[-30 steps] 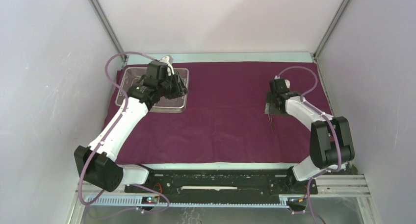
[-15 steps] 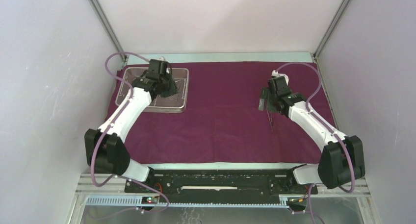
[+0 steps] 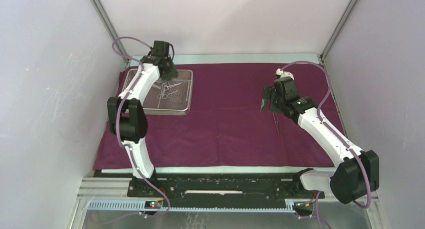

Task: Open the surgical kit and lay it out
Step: Pick up the medical item from the container.

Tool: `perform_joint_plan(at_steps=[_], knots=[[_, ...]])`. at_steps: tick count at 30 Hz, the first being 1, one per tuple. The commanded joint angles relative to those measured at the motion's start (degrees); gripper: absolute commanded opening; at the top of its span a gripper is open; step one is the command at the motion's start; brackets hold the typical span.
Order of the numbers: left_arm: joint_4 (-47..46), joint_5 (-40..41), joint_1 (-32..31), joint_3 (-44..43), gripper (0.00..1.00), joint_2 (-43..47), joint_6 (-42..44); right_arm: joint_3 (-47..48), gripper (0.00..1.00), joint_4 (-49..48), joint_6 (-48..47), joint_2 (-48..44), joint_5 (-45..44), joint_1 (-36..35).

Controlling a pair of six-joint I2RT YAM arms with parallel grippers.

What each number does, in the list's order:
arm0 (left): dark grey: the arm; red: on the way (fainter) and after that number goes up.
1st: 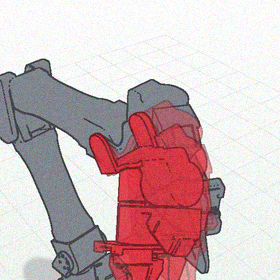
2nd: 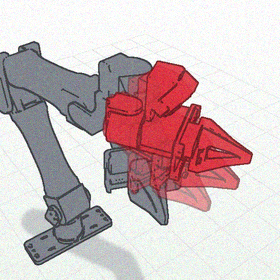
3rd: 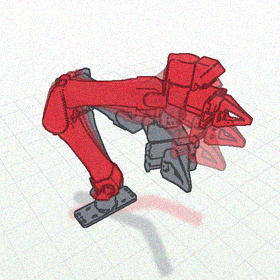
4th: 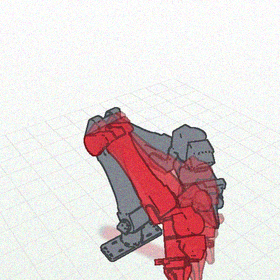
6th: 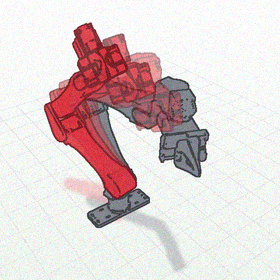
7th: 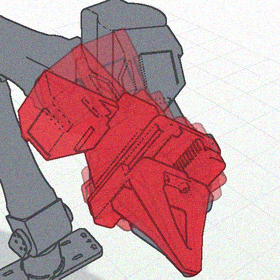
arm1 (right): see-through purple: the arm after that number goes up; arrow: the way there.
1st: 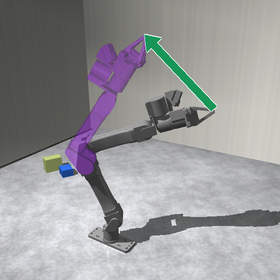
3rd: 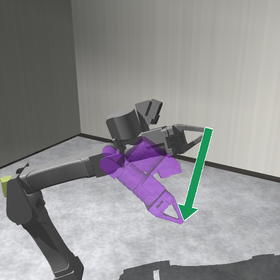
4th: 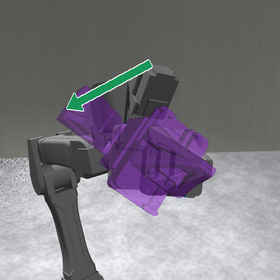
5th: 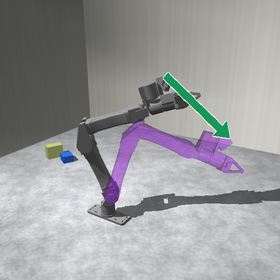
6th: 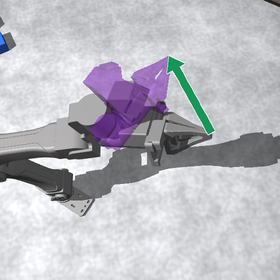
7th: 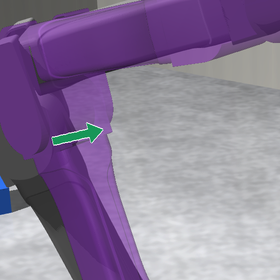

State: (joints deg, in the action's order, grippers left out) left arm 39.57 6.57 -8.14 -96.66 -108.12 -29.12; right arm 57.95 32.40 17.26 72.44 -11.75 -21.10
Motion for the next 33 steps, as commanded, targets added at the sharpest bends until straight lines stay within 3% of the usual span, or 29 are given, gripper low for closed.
perform_joint_plan(at_steps=[1,9,17,33], knots=[[2.60,1.29,0.72,-8.55,0.37,-6.20,2.35,2.69,0.91,0.01,0.84,-3.54,0.30,-0.17],[4.38,1.31,1.07,-16.43,0.36,-16.01,4.52,3.24,0.91,0.37,0.85,-5.72,1.54,-0.28],[4.38,-0.62,0.89,-18.55,0.34,-21.39,3.83,3.66,0.91,-0.31,1.19,-6.28,2.46,-0.77],[4.13,-0.59,-0.64,-18.14,0.32,-23.72,3.32,3.57,0.92,-0.63,1.65,-4.56,2.78,-1.66]])
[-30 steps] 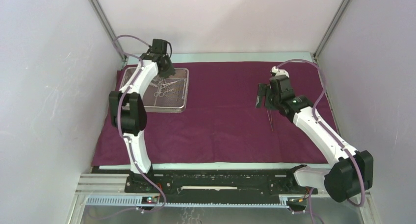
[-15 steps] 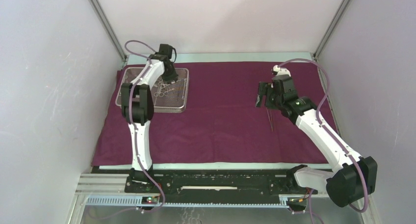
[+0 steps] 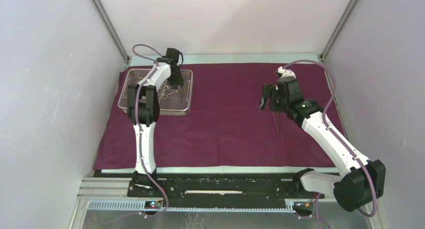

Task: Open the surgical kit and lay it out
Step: Pick up the medical item from the container.

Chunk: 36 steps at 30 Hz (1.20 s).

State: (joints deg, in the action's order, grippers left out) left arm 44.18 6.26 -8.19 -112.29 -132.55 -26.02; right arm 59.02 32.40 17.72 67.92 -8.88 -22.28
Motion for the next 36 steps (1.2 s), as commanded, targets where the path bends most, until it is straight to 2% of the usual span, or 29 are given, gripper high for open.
perform_joint_plan(at_steps=[1,7,25,36], knots=[[-0.70,-0.33,-0.65,-2.29,0.32,1.10,0.06,2.50,0.92,-0.59,1.18,0.08,-0.08,-0.52],[-2.04,-0.10,-0.76,-0.46,0.33,3.34,0.03,2.42,0.92,-0.82,1.19,0.33,-0.12,-0.91],[-1.30,1.48,-1.83,1.33,0.32,1.52,-0.02,0.77,0.92,-2.11,1.53,0.89,0.46,-1.18],[-0.72,3.55,-1.75,2.00,0.24,0.40,-1.23,0.41,0.92,-2.69,1.44,1.58,0.93,-1.19]])
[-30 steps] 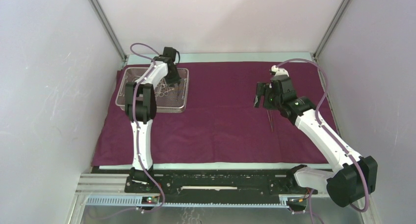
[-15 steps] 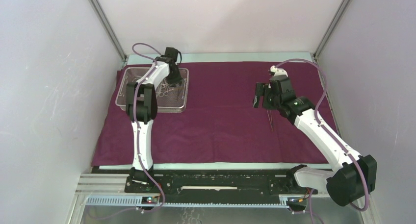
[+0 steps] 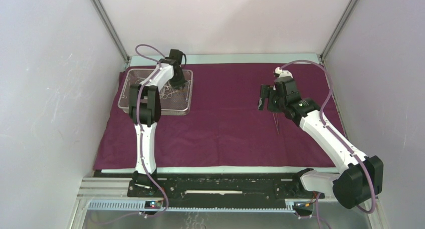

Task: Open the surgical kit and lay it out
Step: Pick up the medical item from the container.

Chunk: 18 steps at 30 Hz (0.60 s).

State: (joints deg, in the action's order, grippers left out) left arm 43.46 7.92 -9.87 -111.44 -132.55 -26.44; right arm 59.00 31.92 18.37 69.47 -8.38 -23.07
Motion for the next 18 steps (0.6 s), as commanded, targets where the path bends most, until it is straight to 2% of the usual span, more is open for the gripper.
perform_joint_plan(at_steps=[1,7,14,18], knots=[[0.04,1.61,-0.06,1.14,0.24,0.25,-0.88,0.45,0.92,-2.19,0.79,0.05,0.39,-0.41],[-0.16,1.47,-0.06,1.78,0.17,-0.07,-1.06,0.41,0.92,-2.45,0.87,0.03,0.75,-0.40],[-0.92,1.49,0.40,1.32,0.00,0.10,-0.95,0.37,0.92,-2.22,0.66,-0.69,1.06,-0.63],[-1.03,2.98,1.14,1.44,0.00,2.18,-0.36,0.45,0.92,-1.88,0.62,-1.38,1.22,-0.91]])
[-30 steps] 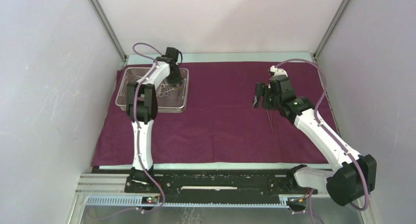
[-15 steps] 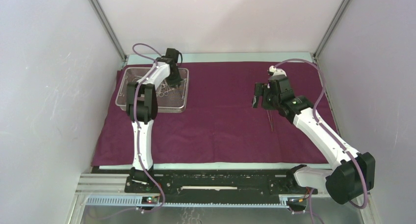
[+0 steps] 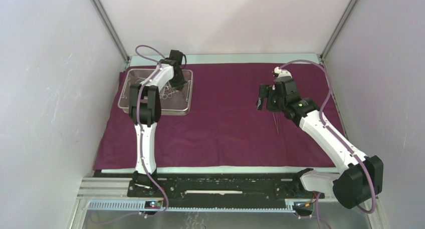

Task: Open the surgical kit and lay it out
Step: Pick up the medical item from the container.

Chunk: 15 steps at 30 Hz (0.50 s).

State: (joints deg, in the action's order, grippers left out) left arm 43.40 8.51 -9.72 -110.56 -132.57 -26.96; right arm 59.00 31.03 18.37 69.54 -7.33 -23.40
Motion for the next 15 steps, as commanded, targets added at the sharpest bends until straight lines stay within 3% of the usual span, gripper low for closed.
perform_joint_plan(at_steps=[1,15], knots=[[-0.86,2.75,1.27,0.73,0.00,3.14,0.24,0.44,0.92,-0.97,0.61,-1.57,0.21,-0.70],[1.82,7.57,3.56,-0.65,0.00,13.32,3.40,1.64,0.92,-2.00,1.91,-1.54,0.65,-3.28]])
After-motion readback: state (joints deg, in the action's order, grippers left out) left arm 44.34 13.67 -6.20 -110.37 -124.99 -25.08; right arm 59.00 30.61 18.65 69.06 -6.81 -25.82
